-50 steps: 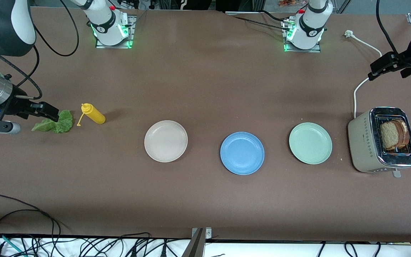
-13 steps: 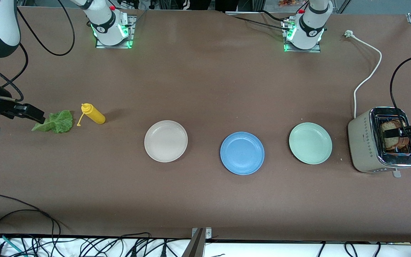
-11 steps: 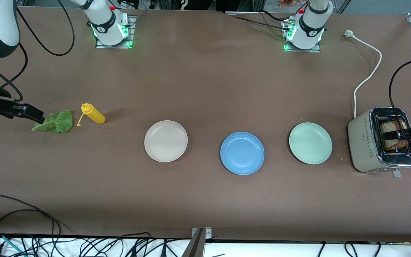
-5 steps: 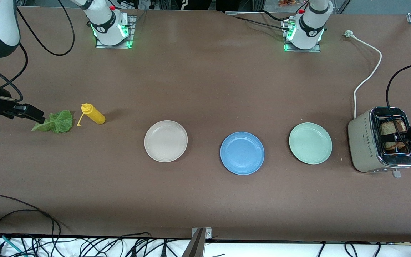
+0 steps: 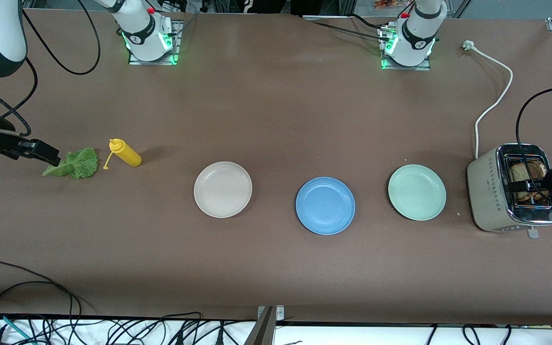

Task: Make sandwich in blue plate with both arms
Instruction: 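Lower the left gripper and grasp the outer bread slice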

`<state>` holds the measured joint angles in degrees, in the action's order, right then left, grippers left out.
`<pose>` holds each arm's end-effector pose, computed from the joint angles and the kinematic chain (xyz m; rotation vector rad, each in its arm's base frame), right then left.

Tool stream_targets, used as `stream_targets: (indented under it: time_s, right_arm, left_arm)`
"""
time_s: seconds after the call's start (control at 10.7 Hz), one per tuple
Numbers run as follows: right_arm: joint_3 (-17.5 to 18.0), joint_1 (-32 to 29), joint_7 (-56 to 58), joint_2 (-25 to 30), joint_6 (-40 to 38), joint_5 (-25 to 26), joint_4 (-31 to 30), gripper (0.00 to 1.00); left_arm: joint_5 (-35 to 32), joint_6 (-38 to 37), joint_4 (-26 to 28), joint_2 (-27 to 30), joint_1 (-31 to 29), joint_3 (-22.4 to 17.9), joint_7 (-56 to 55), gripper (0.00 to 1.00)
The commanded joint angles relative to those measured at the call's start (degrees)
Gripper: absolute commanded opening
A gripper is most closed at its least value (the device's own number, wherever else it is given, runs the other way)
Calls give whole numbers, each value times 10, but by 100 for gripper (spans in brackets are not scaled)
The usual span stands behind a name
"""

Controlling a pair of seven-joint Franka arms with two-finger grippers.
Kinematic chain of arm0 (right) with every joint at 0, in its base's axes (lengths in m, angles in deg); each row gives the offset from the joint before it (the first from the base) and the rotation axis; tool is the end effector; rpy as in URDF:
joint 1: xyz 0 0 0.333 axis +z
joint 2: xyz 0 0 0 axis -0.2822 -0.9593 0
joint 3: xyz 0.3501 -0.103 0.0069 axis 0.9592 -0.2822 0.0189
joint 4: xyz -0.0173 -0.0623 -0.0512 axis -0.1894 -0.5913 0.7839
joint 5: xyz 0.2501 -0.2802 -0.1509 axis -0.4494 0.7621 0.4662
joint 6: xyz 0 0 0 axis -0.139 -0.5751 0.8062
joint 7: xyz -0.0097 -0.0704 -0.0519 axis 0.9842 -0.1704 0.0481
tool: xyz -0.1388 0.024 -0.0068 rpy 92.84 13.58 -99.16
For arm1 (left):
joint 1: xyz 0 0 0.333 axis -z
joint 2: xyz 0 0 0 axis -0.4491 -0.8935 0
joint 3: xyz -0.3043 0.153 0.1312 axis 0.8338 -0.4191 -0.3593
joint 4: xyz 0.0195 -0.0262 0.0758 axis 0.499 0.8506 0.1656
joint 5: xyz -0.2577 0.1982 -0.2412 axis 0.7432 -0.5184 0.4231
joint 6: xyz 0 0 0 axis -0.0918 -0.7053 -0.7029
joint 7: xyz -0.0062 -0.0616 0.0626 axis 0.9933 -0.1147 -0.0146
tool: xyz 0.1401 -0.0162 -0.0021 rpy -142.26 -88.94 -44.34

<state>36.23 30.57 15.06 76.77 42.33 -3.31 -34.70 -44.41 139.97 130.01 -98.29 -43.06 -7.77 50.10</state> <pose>0.6516 0.0031 0.5704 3.0795 -0.2254 0.0627 0.6858 0.1838 0.3806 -3.1084 -0.1854 0.2879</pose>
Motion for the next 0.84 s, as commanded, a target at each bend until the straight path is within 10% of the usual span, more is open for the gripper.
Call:
stream_targets:
  time_s: [0.0, 0.75]
  right_arm:
    - [1, -2, -2, 8, 0, -9, -1, 100]
    - [2, -2, -3, 8, 1, -9, -1, 100]
  left_arm:
    - [9, -3, -17, -10, -2, 1, 5, 84]
    - [10, -50, -18, -4, -9, 1, 32, 0]
